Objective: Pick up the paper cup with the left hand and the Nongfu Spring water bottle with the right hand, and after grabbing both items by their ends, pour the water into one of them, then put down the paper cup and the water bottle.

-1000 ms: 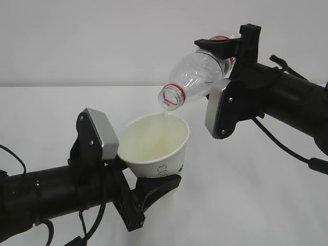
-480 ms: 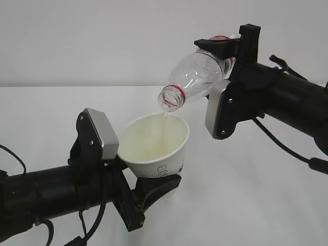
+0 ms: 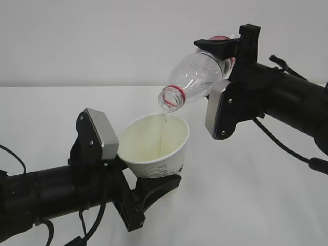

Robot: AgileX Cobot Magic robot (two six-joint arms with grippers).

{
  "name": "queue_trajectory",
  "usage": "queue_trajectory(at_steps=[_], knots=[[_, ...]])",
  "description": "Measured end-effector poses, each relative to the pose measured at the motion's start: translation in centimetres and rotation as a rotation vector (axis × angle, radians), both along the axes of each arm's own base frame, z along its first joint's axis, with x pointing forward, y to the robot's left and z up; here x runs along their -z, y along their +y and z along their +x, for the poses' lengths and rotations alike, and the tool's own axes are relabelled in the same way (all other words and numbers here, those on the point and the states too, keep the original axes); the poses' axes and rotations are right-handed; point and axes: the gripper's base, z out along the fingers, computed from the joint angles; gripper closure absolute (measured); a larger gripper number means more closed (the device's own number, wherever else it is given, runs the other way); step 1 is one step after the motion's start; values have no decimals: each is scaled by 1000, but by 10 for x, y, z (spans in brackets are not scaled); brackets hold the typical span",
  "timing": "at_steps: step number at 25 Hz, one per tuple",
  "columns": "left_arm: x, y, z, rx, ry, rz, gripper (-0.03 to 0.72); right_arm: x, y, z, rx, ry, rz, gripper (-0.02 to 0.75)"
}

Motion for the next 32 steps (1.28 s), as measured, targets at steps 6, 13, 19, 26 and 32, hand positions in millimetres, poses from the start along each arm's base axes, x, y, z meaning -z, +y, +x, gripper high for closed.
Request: queue_trajectory(at_steps=[6,13,19,26,32], knots=[[0,0,0,0,0,0,179,0,0,0,0,-1,-2,225],[1,-1,-2,22,-1,15,179,0,0,0,0,-1,-2,225],[1,-1,-2,23,0,17,179,0,0,0,0,-1,-4,225],[2,-1,-2,23,1,19,179,0,0,0,0,-2,-6,225],[2,-1,-2,24,0,19,179,0,0,0,0,-2,-6,225]])
